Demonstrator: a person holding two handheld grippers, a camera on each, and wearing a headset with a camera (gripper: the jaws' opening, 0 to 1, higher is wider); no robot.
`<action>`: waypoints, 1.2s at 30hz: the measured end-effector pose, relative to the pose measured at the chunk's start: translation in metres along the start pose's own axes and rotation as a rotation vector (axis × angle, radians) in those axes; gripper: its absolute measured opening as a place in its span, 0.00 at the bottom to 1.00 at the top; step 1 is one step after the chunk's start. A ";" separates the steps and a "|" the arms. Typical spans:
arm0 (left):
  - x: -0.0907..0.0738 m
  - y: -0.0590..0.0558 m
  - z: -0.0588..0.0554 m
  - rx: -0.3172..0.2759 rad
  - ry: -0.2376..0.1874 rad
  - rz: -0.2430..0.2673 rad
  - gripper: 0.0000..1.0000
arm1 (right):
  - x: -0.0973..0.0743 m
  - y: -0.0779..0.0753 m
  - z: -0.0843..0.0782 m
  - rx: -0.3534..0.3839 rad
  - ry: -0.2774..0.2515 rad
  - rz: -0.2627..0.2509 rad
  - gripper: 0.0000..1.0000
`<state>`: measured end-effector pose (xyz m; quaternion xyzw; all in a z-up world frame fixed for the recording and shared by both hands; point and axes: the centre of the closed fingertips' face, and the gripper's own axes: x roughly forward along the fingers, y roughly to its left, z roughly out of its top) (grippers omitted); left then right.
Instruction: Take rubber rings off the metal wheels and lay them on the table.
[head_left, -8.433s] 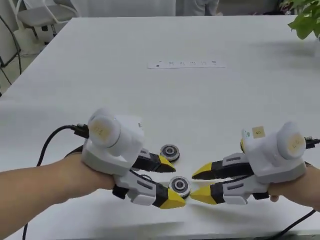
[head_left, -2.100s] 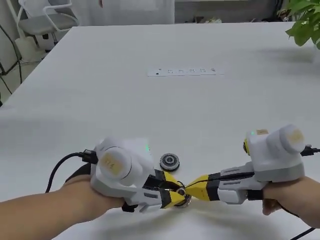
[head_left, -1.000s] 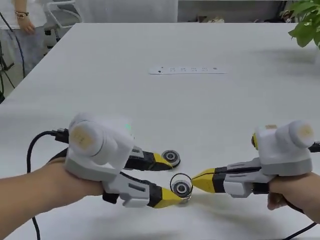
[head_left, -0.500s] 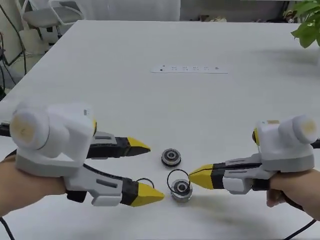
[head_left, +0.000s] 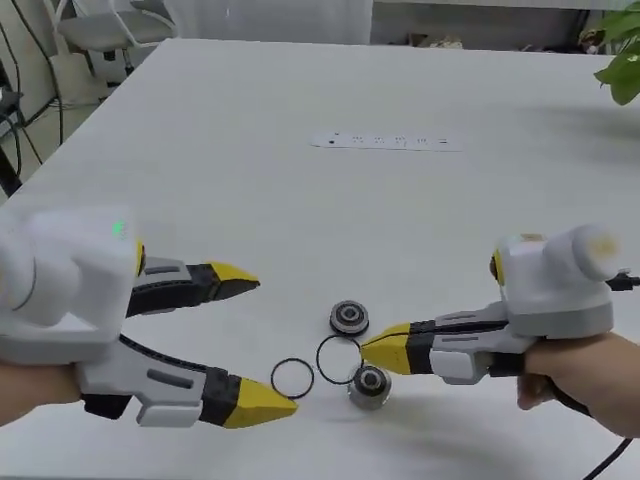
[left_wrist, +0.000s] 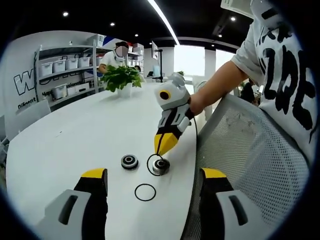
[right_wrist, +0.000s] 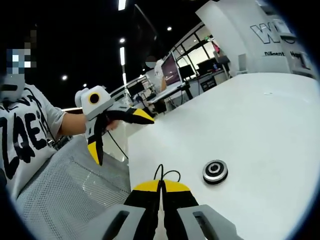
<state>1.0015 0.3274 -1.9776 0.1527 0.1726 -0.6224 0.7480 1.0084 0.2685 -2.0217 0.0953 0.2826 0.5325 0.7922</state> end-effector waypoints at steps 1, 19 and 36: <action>-0.002 0.002 -0.002 0.003 0.002 0.009 0.74 | 0.002 0.000 0.000 -0.002 0.002 0.002 0.00; -0.017 0.008 -0.014 -0.020 0.008 0.061 0.86 | 0.043 0.005 -0.017 -0.040 0.112 0.000 0.00; -0.022 0.010 -0.016 -0.036 0.007 0.082 0.86 | 0.053 -0.012 -0.020 -0.013 0.124 -0.091 0.00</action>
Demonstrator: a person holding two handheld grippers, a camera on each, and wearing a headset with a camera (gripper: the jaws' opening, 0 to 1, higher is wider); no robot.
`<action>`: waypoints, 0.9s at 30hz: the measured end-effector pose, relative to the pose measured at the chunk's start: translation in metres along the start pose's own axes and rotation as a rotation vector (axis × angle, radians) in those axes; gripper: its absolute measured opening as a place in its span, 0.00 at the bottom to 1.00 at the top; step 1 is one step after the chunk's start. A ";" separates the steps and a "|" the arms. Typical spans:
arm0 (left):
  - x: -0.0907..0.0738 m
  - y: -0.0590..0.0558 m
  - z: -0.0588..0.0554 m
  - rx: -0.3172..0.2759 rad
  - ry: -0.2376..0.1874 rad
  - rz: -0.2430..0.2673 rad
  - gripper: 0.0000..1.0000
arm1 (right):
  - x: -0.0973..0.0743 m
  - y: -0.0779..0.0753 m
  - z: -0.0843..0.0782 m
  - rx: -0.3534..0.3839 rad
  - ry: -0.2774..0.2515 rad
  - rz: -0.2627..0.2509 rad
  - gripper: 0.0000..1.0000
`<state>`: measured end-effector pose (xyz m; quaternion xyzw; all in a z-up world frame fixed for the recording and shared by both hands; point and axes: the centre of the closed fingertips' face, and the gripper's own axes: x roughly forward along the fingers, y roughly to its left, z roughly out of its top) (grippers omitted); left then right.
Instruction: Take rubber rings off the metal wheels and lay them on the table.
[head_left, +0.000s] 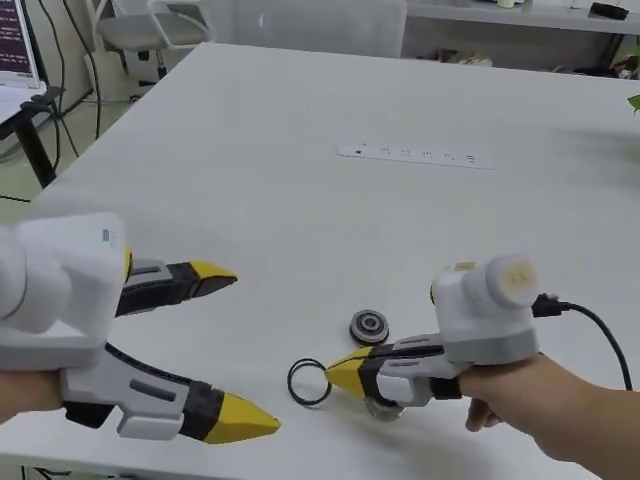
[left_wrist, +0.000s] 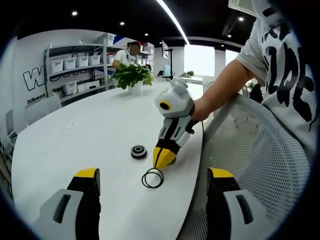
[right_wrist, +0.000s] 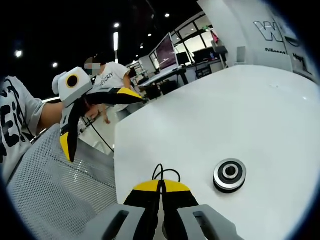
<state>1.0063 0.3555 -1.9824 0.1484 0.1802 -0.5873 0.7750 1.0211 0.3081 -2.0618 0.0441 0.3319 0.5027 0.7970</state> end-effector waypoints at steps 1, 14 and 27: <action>0.000 0.000 -0.001 -0.001 0.002 0.001 0.86 | 0.000 -0.001 0.000 0.002 -0.001 -0.007 0.00; 0.000 0.001 -0.006 -0.015 0.018 0.004 0.85 | 0.004 -0.012 -0.005 0.034 0.020 -0.058 0.00; 0.004 0.002 -0.008 -0.024 0.031 -0.008 0.84 | 0.007 -0.019 -0.006 0.048 0.026 -0.086 0.00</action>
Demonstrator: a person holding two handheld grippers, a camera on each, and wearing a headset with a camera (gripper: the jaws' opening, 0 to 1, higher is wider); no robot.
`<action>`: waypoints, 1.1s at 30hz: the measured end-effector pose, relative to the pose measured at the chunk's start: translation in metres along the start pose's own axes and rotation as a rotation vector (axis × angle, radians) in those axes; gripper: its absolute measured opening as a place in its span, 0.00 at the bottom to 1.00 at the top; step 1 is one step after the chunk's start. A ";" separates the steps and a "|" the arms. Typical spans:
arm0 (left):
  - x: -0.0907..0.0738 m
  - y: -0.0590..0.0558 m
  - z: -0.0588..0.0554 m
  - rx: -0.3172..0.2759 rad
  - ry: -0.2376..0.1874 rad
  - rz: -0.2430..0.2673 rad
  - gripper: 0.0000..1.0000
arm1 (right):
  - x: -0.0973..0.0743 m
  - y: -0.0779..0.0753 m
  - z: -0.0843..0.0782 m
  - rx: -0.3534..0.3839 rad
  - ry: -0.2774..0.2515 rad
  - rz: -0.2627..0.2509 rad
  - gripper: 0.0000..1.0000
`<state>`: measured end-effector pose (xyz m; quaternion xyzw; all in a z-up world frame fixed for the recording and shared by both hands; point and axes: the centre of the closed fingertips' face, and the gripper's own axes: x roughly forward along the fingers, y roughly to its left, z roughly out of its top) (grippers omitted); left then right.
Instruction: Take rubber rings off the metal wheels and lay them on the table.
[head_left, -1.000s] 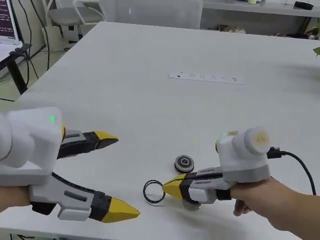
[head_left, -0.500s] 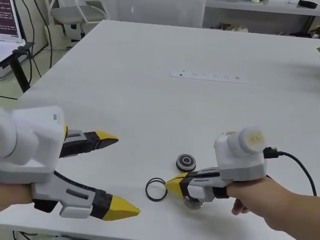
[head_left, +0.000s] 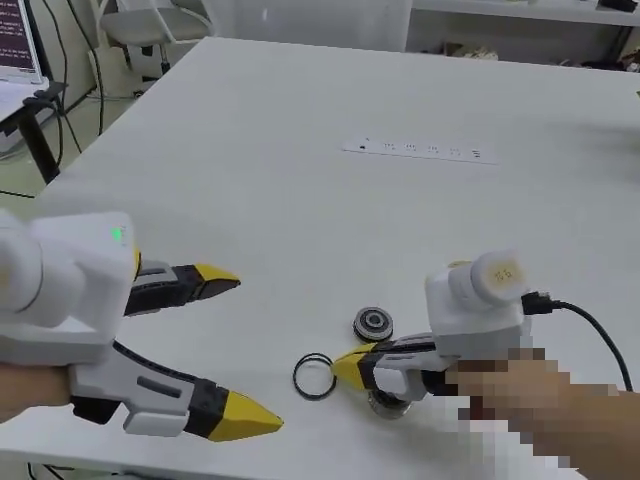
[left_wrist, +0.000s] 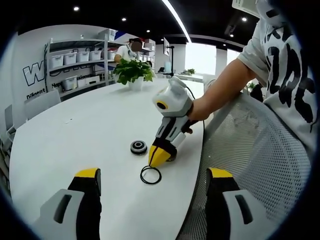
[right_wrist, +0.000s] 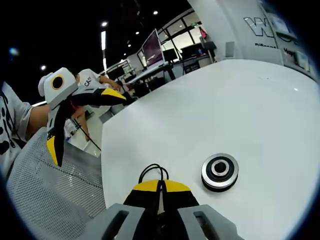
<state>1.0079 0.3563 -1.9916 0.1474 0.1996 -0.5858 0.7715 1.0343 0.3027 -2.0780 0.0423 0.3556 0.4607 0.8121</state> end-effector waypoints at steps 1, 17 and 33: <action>0.001 0.000 0.000 -0.002 0.002 -0.003 0.84 | 0.000 -0.001 -0.001 0.002 0.003 -0.004 0.00; 0.006 0.003 -0.002 -0.007 0.019 -0.016 0.84 | -0.003 -0.003 0.008 0.008 -0.027 -0.008 0.02; 0.015 0.014 0.012 -0.003 0.004 -0.030 0.79 | -0.037 -0.004 0.035 -0.032 -0.130 -0.010 0.05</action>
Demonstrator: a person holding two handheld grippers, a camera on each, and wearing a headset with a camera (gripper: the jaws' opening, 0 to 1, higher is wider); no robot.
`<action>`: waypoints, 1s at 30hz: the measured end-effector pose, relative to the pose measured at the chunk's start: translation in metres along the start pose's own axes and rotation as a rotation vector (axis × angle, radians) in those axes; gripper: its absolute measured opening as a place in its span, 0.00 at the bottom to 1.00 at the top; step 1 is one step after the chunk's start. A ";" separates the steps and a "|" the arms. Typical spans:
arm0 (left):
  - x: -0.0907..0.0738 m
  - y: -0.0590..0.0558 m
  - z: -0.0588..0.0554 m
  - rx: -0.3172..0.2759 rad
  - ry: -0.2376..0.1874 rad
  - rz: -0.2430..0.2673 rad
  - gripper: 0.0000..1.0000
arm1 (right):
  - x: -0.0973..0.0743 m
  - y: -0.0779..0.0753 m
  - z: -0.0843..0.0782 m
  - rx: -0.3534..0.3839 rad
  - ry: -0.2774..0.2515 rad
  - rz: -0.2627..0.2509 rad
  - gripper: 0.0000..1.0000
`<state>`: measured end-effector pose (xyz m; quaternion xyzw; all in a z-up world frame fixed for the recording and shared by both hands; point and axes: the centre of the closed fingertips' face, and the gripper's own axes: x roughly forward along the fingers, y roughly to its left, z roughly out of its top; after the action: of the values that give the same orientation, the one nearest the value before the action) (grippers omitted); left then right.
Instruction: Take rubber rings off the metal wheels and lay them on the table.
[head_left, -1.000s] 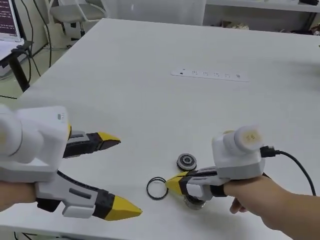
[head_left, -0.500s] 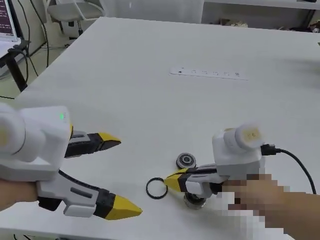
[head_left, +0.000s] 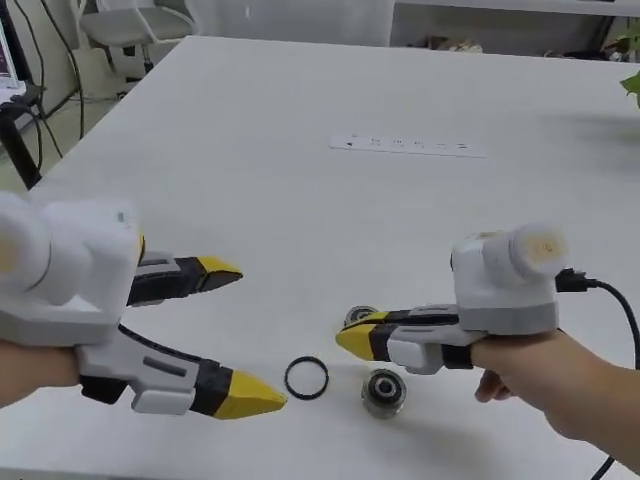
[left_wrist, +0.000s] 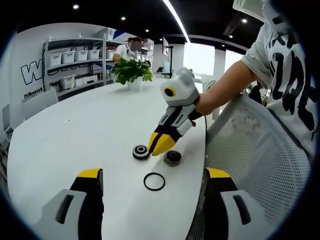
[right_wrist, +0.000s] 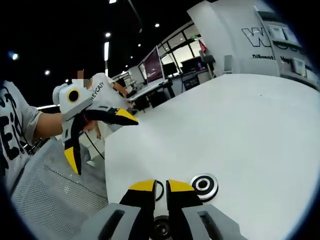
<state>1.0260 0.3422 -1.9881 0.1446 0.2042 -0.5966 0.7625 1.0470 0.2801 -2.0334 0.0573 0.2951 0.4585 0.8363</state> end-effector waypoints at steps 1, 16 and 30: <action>0.001 0.001 0.000 0.004 0.001 -0.001 0.78 | -0.003 -0.002 0.001 -0.006 -0.003 -0.006 0.05; 0.029 0.010 0.017 -0.001 -0.003 -0.031 0.68 | -0.027 -0.026 -0.003 -0.051 -0.010 -0.086 0.09; 0.063 0.016 0.009 -0.005 0.036 -0.064 0.58 | -0.030 -0.054 -0.020 -0.097 0.035 -0.129 0.14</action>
<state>1.0562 0.2882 -2.0116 0.1470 0.2237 -0.6174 0.7397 1.0632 0.2216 -2.0565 -0.0102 0.2902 0.4183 0.8607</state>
